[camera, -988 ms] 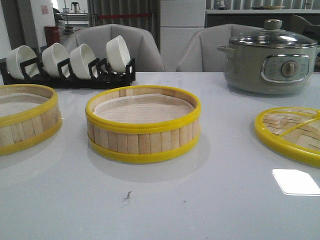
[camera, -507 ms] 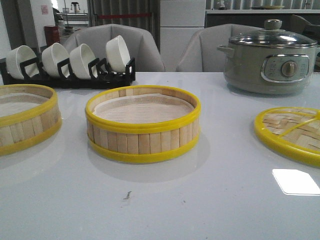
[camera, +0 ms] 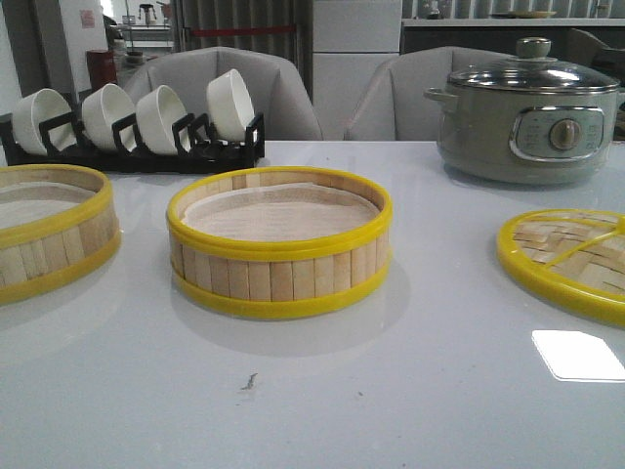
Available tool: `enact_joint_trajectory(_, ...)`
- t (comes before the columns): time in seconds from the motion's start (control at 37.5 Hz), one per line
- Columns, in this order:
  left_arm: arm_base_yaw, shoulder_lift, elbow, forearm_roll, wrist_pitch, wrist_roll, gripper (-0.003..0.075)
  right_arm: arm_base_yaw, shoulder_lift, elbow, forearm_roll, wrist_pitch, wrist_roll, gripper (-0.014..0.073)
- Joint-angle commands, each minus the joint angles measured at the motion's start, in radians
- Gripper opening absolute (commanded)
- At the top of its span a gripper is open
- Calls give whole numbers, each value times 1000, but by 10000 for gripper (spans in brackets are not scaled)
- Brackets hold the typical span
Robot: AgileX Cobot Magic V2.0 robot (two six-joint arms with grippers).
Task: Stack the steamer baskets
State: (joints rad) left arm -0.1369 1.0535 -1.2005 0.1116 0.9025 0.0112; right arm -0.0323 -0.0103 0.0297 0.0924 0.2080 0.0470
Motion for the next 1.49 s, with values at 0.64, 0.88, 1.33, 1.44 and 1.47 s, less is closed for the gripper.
enact_joint_trajectory(0.64, -8, -13, -35, 0, -6, -3, 87, -6, -20, -23, 16, -254, 18, 50)
enact_joint_trajectory(0.88, -8, -13, -35, 1, -3, -3, 87, 146, 100, -317, 38, -1, 55, 50)
enact_joint_trajectory(1.33, -8, -13, -35, -7, 48, -3, 87, 188, 788, -873, 16, 265, 55, 50)
enact_joint_trajectory(1.44, -8, -13, -35, -28, 65, 0, 87, 188, 820, -873, 15, 223, 55, 50)
enact_joint_trajectory(1.47, -8, -13, -35, -33, 65, 0, 87, 188, 830, -872, 14, 204, 55, 50)
